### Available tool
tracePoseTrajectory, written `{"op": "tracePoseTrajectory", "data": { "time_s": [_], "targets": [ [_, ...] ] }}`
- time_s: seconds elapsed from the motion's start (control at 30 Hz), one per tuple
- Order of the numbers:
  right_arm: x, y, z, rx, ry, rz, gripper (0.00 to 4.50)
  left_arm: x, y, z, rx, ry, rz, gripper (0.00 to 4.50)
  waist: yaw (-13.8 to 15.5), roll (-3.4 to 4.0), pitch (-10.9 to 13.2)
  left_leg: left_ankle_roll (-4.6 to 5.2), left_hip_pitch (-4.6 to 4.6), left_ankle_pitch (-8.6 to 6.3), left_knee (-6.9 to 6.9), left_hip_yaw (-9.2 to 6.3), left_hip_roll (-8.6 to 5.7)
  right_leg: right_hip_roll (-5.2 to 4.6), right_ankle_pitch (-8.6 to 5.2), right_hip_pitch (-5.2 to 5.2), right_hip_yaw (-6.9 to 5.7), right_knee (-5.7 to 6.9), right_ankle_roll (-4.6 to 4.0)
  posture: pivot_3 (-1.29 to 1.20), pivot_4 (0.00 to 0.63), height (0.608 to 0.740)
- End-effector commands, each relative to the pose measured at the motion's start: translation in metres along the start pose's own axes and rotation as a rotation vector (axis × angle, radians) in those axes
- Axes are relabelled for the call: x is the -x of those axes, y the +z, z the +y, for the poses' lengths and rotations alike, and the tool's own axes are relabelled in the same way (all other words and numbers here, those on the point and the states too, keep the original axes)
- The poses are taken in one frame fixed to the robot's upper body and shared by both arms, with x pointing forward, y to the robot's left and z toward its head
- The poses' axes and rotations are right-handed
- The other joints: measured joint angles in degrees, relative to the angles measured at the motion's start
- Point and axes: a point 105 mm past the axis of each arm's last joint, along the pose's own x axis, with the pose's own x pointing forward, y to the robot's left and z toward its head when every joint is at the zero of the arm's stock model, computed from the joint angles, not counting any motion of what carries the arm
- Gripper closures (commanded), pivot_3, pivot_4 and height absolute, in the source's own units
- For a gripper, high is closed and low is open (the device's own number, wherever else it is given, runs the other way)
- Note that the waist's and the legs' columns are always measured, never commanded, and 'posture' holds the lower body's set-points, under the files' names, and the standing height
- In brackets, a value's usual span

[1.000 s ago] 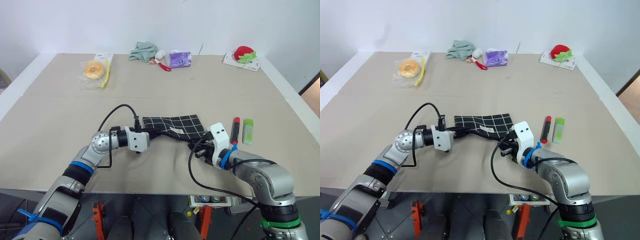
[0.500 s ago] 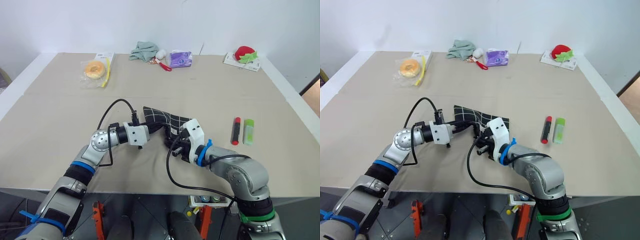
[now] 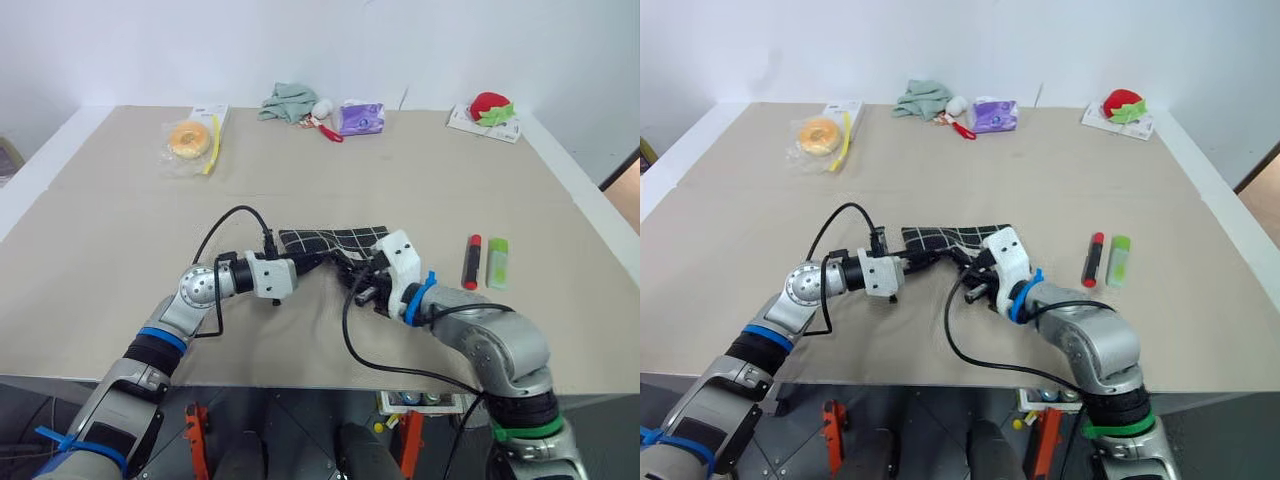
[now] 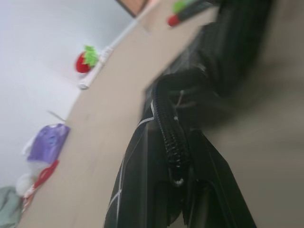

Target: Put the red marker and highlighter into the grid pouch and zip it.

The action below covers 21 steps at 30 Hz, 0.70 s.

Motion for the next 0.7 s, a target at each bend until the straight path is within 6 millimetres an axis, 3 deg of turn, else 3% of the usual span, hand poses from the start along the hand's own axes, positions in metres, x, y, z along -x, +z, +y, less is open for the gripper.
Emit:
{"op": "tracePoseTrajectory", "data": {
  "time_s": [0.03, 0.4, 0.53, 0.7],
  "targets": [
    [0.008, 0.014, -0.001, 0.053, 0.003, -0.056, 4.47, 0.001, 0.001, 0.0, -0.026, -0.011, -0.002, 4.5, 0.0, 0.0, 0.0, 0.0, 0.0, 0.0, 0.0, 0.01, 0.0, 0.0, 0.0, 0.0, 0.0, 0.0, 0.0, 0.0, 0.15, 0.739],
    [-0.007, 0.028, 0.049, 0.081, 0.164, -0.098, 4.47, -0.006, 0.007, 0.007, -0.019, 0.018, -0.028, 4.5, 0.0, 0.0, 0.0, 0.01, 0.0, 0.0, 0.0, -0.01, 0.04, 0.03, 0.01, -0.01, 0.0, 0.01, -0.02, 0.0, 0.15, 0.739],
    [-0.008, 0.027, 0.047, 0.074, 0.157, -0.1, 4.47, -0.007, 0.007, 0.005, -0.016, 0.017, -0.028, 4.5, 0.0, 0.0, 0.0, 0.0, -0.01, 0.0, 0.0, 0.0, 0.0, -0.01, 0.0, -0.01, 0.0, 0.01, 0.0, 0.0, 0.15, 0.739],
    [0.002, 0.026, 0.03, 0.087, 0.111, -0.105, 4.47, -0.004, 0.005, 0.006, 0.001, 0.029, -0.021, 4.5, 0.0, 0.0, 0.0, 0.0, 0.0, 0.0, 0.0, -0.01, 0.01, 0.0, 0.01, -0.01, -0.01, 0.01, -0.01, 0.0, 0.15, 0.739]
  ]
}}
